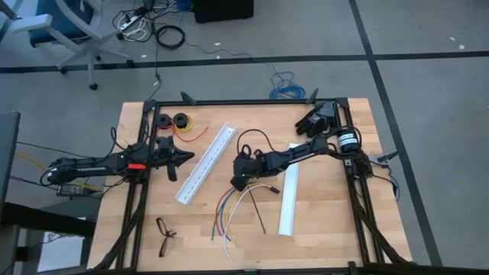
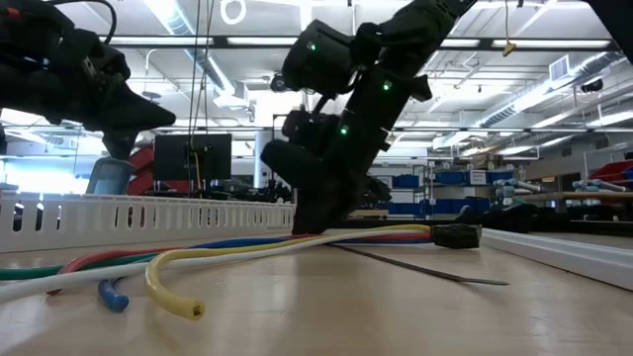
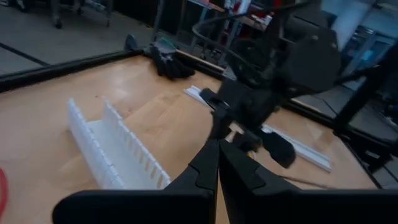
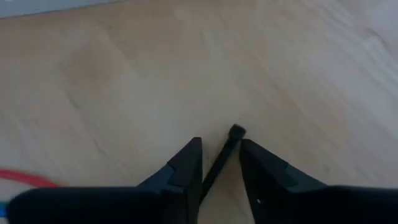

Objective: Ziptie cables
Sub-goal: Wrap the cable wires together using the black zip tie

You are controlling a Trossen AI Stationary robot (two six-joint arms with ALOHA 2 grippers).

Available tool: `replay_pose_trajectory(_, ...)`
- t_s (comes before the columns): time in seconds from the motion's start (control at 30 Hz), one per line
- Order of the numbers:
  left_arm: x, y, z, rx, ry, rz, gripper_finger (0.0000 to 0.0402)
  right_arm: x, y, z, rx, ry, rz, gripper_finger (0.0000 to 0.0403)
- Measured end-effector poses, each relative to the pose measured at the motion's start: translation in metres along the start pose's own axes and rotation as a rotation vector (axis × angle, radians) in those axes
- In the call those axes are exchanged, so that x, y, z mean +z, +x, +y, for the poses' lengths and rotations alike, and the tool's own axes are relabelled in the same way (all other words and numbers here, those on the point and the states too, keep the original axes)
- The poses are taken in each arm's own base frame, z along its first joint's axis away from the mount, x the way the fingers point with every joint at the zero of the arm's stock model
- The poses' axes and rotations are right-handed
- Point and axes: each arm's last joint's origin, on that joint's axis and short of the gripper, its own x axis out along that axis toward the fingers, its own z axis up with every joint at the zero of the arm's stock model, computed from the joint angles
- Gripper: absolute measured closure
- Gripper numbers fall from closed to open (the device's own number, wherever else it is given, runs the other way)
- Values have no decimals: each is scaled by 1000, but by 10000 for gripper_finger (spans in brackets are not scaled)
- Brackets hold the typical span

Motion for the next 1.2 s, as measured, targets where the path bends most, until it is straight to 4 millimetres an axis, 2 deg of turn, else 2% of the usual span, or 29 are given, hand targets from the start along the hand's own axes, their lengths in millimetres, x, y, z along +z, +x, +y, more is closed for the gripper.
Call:
replay_pose_trajectory(0.13, 0, 2, -2, -59, 47, 15, 380, 0, 0, -1, -22, -65, -13, 391)
replay_pose_trajectory(0.4, -2, 10, -8, -65, 109, 33, 380, 3, 0, 0, -64, -119, -76, 402)
replay_pose_trajectory(0.6, 11, 22, -17, -12, 161, 85, 380, 6, -3, -1, -116, -149, -126, 403)
replay_pose_trajectory(0.67, 15, 27, -21, 5, 182, 107, 380, 10, -10, -2, -141, -158, -151, 403)
replay_pose_trajectory(0.87, 17, 47, -24, 75, 198, 149, 380, 27, -53, -5, -213, -185, -236, 403)
replay_pose_trajectory(1.03, 15, 66, -27, 54, 182, 81, 380, 31, -117, -9, -277, -217, -283, 403)
replay_pose_trajectory(1.2, 16, 87, -31, 35, 169, 21, 380, 21, -173, -17, -310, -256, -282, 403)
